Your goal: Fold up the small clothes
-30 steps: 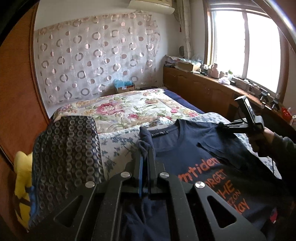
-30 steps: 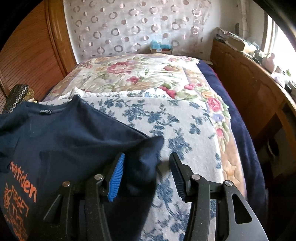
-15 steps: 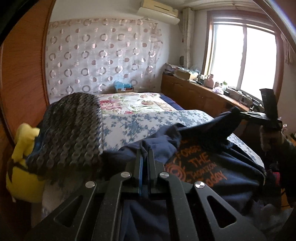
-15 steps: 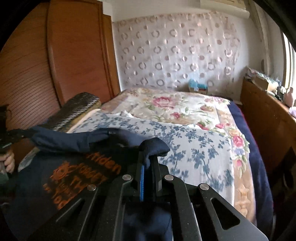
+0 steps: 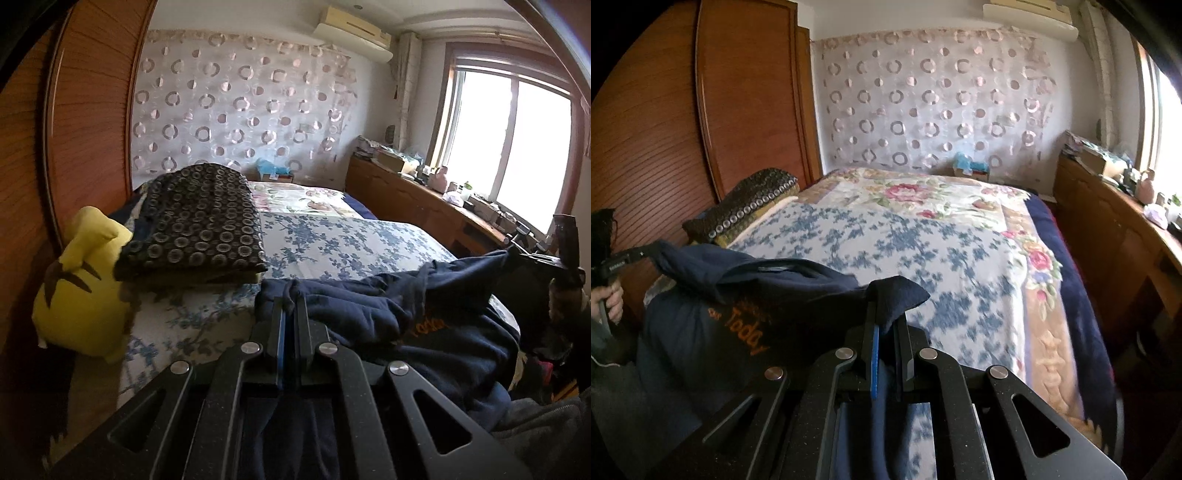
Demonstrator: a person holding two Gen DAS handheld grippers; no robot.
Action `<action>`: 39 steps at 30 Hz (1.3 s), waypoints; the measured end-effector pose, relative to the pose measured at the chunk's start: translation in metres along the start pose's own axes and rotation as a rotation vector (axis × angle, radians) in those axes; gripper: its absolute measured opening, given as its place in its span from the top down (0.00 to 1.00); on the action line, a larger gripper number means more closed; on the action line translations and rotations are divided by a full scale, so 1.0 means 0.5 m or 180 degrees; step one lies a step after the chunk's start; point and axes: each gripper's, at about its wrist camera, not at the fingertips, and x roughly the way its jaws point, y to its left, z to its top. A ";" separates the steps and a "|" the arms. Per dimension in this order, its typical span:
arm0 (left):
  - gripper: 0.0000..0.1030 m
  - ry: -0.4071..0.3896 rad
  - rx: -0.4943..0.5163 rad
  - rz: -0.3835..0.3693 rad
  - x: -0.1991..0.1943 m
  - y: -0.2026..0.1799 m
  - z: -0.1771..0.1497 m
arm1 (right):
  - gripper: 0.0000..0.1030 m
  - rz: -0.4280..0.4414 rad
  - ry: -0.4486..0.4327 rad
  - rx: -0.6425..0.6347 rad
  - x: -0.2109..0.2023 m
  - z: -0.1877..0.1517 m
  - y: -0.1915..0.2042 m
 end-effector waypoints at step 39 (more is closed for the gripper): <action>0.28 0.0774 0.0425 0.0161 0.273 0.011 0.063 | 0.53 -0.0102 0.0567 0.0265 0.168 0.061 -0.048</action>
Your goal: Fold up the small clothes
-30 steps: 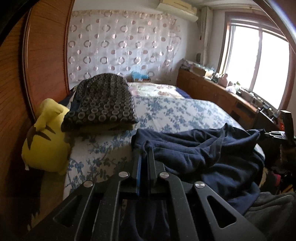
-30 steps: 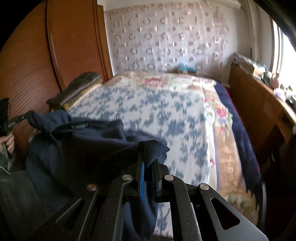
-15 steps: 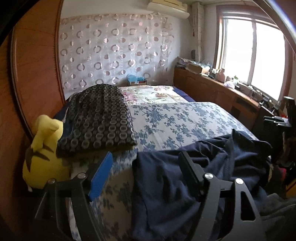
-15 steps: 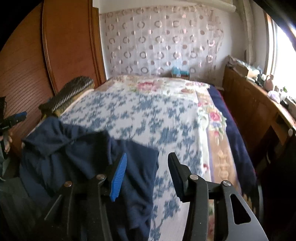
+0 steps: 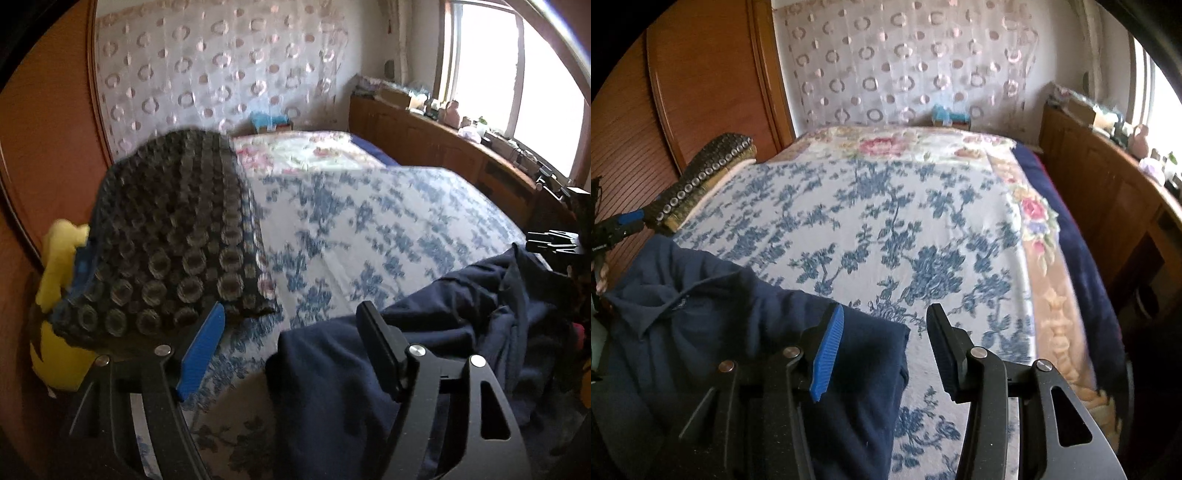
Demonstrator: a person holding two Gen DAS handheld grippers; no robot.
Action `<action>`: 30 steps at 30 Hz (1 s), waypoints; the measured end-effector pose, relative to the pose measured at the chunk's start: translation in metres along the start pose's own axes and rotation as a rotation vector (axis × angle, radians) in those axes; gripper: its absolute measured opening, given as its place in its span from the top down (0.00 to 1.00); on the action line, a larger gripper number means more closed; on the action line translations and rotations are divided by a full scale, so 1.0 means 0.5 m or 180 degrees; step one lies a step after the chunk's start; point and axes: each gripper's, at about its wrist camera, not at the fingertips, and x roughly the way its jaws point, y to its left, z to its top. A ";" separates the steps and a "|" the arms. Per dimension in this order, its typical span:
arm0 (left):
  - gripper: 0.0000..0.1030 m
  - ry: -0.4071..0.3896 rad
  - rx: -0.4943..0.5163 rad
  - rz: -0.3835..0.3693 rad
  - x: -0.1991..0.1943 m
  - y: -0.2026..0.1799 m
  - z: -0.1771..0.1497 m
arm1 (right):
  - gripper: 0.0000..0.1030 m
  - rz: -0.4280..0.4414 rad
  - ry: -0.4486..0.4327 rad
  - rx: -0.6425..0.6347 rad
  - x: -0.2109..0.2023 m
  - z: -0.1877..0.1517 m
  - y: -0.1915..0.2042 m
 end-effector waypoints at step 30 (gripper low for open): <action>0.27 0.0397 0.0027 -0.0065 0.067 -0.019 -0.039 | 0.34 0.0085 0.0154 -0.0057 0.042 -0.007 0.006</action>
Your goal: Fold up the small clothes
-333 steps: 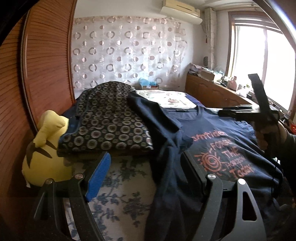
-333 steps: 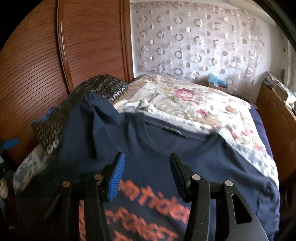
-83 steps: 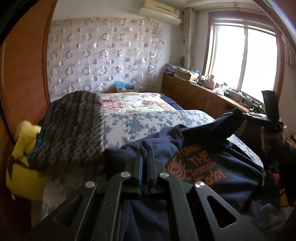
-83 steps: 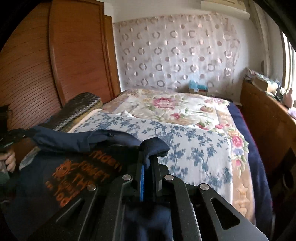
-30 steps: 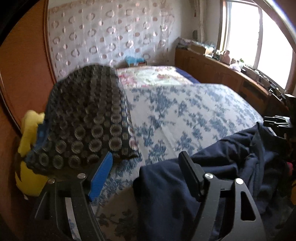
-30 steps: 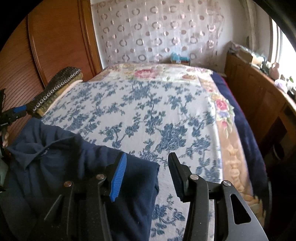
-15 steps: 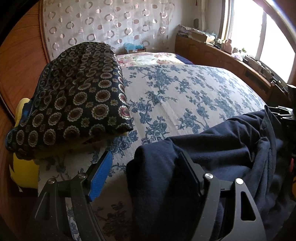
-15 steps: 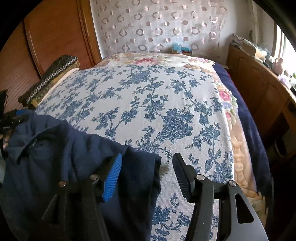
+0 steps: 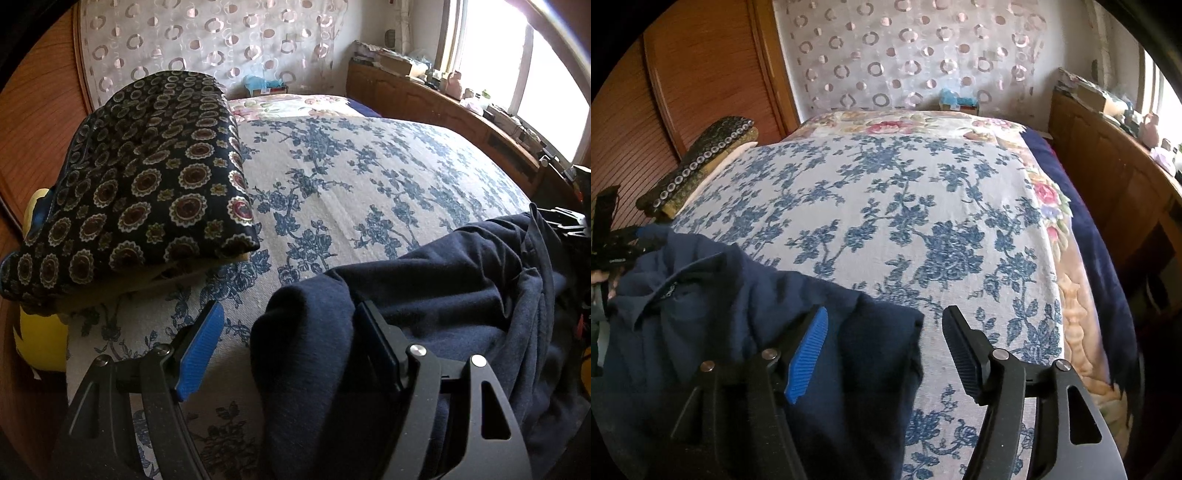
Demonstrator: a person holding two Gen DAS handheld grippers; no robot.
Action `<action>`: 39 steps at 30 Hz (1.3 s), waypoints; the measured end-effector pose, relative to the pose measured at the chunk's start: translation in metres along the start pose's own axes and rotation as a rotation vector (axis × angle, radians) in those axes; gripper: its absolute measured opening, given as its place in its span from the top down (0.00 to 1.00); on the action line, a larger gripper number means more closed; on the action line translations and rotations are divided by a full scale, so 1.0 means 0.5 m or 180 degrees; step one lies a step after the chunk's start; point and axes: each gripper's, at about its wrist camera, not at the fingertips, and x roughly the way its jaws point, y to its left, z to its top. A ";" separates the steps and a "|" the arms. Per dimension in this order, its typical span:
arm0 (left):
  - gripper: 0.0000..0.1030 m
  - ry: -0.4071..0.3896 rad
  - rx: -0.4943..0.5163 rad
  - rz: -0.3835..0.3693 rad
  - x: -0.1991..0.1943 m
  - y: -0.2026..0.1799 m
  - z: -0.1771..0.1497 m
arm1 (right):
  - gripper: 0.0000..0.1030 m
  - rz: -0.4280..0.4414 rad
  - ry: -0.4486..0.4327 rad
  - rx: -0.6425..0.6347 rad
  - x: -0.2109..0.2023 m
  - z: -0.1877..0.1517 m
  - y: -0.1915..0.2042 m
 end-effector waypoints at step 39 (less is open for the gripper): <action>0.87 -0.1595 -0.0008 -0.0784 -0.418 -0.063 0.055 | 0.85 0.0332 -0.0936 -0.0202 -0.270 0.015 0.095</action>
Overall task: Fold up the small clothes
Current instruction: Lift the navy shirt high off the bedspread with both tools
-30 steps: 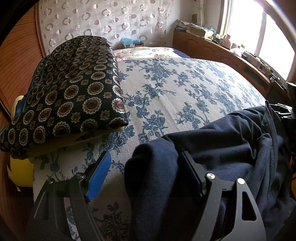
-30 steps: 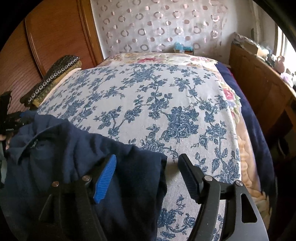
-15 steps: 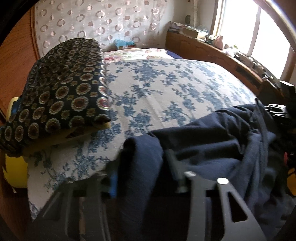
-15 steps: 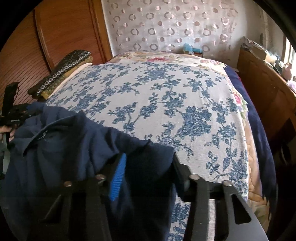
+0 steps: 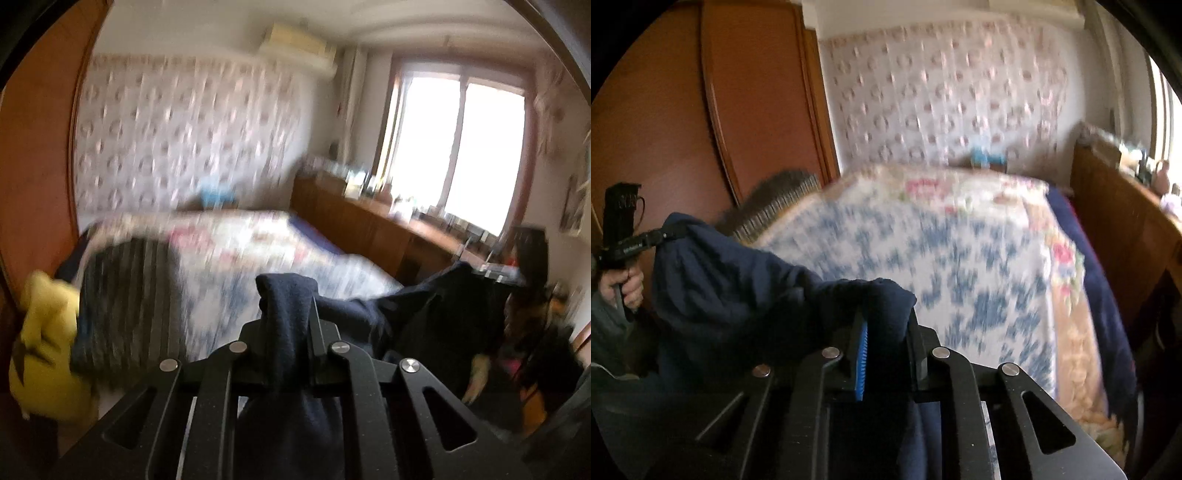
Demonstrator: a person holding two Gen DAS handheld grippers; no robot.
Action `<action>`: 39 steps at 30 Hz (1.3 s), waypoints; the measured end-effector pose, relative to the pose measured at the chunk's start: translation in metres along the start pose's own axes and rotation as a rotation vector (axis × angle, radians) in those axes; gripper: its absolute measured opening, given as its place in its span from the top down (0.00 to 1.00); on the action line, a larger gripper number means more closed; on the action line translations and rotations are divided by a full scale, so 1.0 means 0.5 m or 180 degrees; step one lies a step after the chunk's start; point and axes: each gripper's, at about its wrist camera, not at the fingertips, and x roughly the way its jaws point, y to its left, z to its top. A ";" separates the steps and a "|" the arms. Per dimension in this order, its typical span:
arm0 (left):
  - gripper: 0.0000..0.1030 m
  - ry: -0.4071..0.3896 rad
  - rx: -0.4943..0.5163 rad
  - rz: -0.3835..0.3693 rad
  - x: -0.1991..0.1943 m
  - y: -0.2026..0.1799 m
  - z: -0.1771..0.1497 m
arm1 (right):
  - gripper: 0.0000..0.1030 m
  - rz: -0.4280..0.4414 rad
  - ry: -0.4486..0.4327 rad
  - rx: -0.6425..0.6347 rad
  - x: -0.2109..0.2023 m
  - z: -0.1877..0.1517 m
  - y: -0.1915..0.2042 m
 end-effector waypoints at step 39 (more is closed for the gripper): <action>0.86 -0.0748 0.0681 0.0273 -0.040 -0.059 0.250 | 0.85 -0.0932 -0.1268 -0.0859 -0.363 0.285 0.182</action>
